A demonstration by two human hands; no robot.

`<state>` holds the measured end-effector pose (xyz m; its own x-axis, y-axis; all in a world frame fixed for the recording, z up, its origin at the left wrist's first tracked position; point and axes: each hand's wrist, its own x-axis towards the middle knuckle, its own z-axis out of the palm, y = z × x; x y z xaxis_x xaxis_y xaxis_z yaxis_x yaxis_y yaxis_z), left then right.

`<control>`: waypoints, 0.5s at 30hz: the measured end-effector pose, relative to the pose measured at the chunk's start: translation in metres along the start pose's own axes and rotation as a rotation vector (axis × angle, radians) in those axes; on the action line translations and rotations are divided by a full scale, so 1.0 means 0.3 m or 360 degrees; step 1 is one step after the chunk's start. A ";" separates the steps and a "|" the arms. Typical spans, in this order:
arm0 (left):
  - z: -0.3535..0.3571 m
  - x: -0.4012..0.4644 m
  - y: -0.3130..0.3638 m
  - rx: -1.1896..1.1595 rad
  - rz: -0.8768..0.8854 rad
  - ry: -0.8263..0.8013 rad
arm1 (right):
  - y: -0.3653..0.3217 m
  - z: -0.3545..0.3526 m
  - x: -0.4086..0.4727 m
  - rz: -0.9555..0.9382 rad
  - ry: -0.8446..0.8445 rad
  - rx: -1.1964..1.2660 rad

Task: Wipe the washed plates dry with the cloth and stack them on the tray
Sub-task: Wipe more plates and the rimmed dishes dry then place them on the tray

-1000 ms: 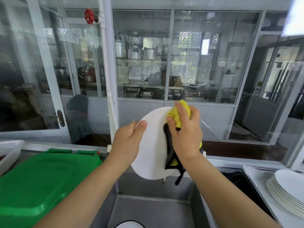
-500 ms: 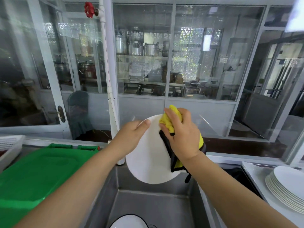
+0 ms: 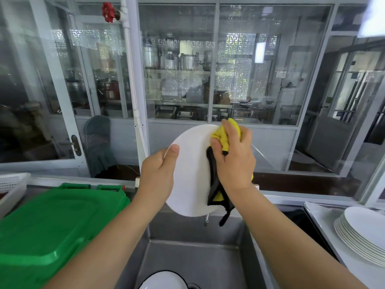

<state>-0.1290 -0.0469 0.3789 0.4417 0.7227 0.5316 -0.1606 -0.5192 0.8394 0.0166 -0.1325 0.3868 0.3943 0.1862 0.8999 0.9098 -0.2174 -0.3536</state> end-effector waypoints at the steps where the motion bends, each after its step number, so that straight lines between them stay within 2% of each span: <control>1: 0.005 -0.011 -0.003 -0.0081 0.0019 0.0040 | 0.005 0.004 -0.011 0.0137 0.0032 0.0056; 3: 0.019 -0.035 -0.006 -0.0202 0.0010 0.0051 | 0.018 0.004 -0.028 0.0289 0.0054 0.0165; 6: 0.013 -0.019 -0.024 -0.0279 -0.0220 -0.0128 | 0.042 -0.018 -0.028 0.0219 0.0024 0.0087; 8: -0.018 0.009 -0.020 -0.0234 -0.0361 -0.0378 | 0.043 -0.038 -0.021 0.0022 -0.0043 -0.0004; 10: -0.036 0.031 -0.018 -0.0099 -0.0339 -0.0490 | 0.033 -0.050 -0.016 -0.0262 -0.0081 -0.0120; 12: -0.034 0.028 -0.021 0.0033 -0.0241 -0.0474 | 0.021 -0.054 -0.010 -0.0443 -0.0077 -0.0172; 15: -0.011 0.012 -0.006 -0.0021 -0.0197 -0.0385 | -0.008 -0.044 -0.002 -0.0619 -0.0082 -0.0193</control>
<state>-0.1301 -0.0418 0.3798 0.6565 0.6495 0.3836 -0.1030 -0.4266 0.8986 0.0125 -0.1448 0.3906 0.0329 0.3241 0.9455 0.9716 -0.2322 0.0458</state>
